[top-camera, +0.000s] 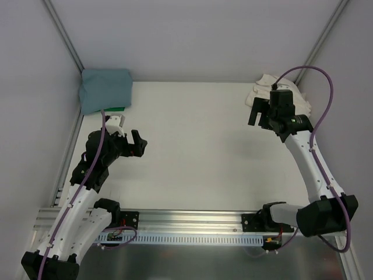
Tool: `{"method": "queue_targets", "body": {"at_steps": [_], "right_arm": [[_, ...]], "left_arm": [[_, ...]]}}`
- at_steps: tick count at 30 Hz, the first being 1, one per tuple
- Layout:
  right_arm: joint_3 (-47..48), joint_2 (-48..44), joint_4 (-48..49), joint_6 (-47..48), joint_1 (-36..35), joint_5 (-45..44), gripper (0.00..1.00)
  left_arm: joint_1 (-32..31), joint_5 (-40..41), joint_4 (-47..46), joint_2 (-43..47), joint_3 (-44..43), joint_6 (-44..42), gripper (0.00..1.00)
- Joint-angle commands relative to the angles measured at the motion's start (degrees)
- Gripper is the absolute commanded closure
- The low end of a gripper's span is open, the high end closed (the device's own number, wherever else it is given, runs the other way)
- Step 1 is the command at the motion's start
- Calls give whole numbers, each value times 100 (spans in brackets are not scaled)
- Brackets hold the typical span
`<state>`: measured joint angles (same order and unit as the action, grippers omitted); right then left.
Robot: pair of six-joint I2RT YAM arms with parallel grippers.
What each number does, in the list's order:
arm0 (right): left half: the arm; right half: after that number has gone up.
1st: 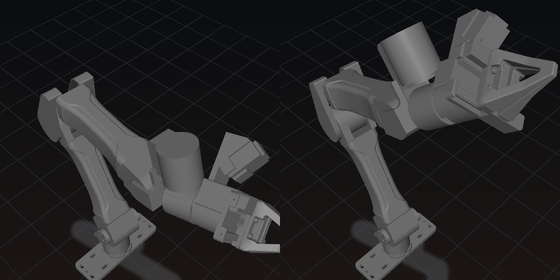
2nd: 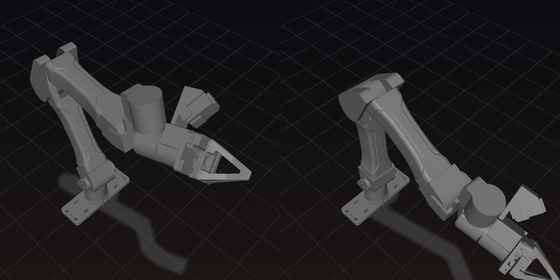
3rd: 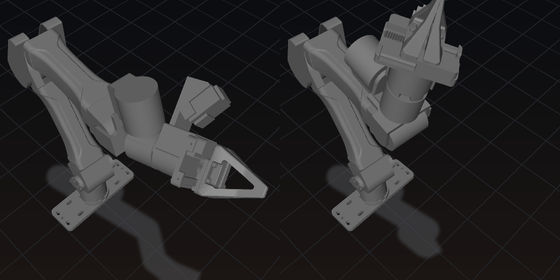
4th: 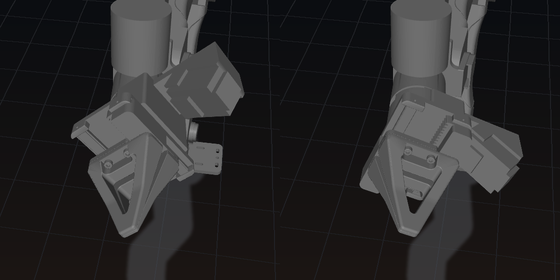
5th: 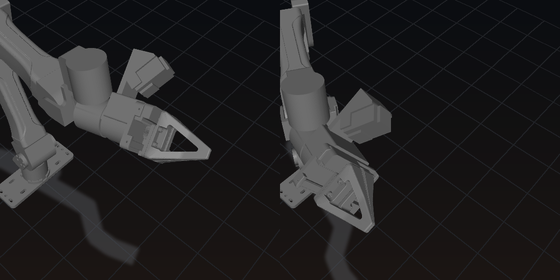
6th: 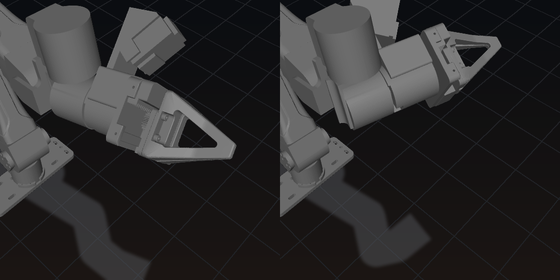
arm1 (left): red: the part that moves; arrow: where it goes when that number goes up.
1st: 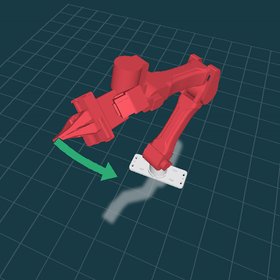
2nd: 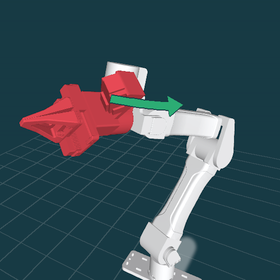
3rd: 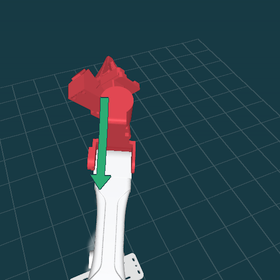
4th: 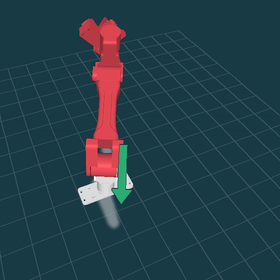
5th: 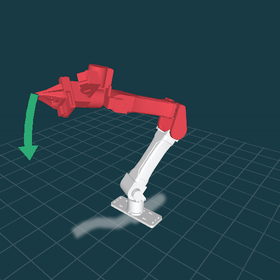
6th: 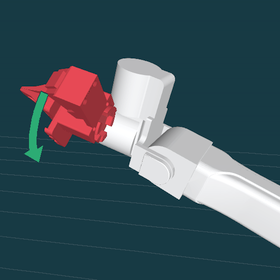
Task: Fold and stack the t-shirts
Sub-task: Grab crumpled tshirt from the corner of the board with the right arm
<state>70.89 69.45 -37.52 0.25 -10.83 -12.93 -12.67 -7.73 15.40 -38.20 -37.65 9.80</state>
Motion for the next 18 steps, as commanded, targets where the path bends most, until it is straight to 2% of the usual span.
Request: {"method": "queue_targets", "body": {"at_steps": [1,5,8,9,12,15,18], "right_arm": [[485,497,244,89,55,-166,0],[960,1289,333,185,98,-341,1],[1768,2167,140,379,160,-631,1],[2318,2404,-104,370,195,-675,1],[3251,3283,-439,221,388,-544,1],[3886,4057,-581,317,433,-658,1],[4914,4936,-862,353,547,-816,1]], "left_arm": [[27,-194,-90,58,-146,13,1],[19,-220,-72,40,-164,13,1],[19,-212,-72,40,-173,13,1],[27,-212,-72,40,-173,4,1],[27,-229,-55,40,-181,4,1],[27,-238,-37,49,-182,13,1],[27,-256,-37,40,-181,13,1]]}}
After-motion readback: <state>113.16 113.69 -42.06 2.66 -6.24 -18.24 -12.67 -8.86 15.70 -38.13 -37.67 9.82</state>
